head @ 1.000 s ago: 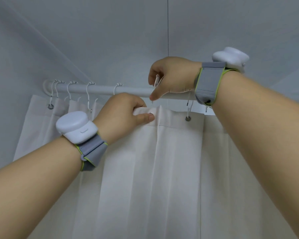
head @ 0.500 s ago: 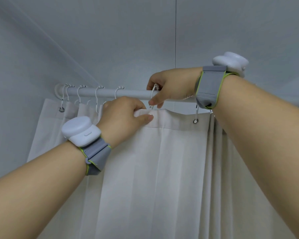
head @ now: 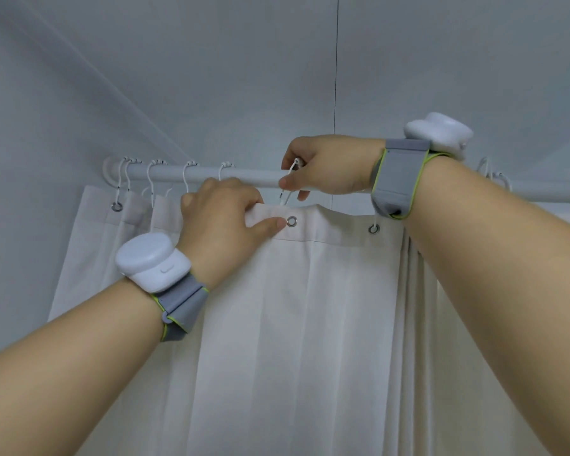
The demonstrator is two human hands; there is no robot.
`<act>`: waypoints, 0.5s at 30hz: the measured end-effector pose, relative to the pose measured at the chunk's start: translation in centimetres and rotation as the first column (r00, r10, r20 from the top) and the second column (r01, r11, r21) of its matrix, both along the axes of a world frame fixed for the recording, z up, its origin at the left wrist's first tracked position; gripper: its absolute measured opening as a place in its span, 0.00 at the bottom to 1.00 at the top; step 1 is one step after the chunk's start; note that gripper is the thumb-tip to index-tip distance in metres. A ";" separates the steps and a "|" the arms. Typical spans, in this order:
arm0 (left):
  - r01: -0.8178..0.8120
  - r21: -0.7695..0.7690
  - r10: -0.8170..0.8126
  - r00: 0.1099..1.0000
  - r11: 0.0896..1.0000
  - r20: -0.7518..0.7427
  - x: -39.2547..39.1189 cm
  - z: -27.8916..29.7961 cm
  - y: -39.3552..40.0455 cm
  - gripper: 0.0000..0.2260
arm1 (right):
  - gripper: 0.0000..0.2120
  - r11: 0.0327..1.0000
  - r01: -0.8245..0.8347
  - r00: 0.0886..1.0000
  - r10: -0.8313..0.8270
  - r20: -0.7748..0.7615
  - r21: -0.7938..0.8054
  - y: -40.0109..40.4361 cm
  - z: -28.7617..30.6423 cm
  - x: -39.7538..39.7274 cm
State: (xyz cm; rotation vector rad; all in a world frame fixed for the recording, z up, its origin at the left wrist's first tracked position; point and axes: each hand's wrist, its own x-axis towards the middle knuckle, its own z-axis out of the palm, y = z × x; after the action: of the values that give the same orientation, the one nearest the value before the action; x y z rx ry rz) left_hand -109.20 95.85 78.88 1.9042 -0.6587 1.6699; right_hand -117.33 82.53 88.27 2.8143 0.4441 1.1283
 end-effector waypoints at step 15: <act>0.261 0.125 -0.212 0.927 0.957 -0.310 -0.2 1.3 0.1 0.19 | 0.15 0.991 0.127 0.991 -0.126 0.051 -0.034 0.6 -0.4 -0.8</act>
State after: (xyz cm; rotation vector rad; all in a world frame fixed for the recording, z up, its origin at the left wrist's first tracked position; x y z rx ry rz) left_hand -109.36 95.93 80.17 2.0392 -0.8857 1.1828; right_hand -118.11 83.11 87.90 2.7324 0.2752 1.1483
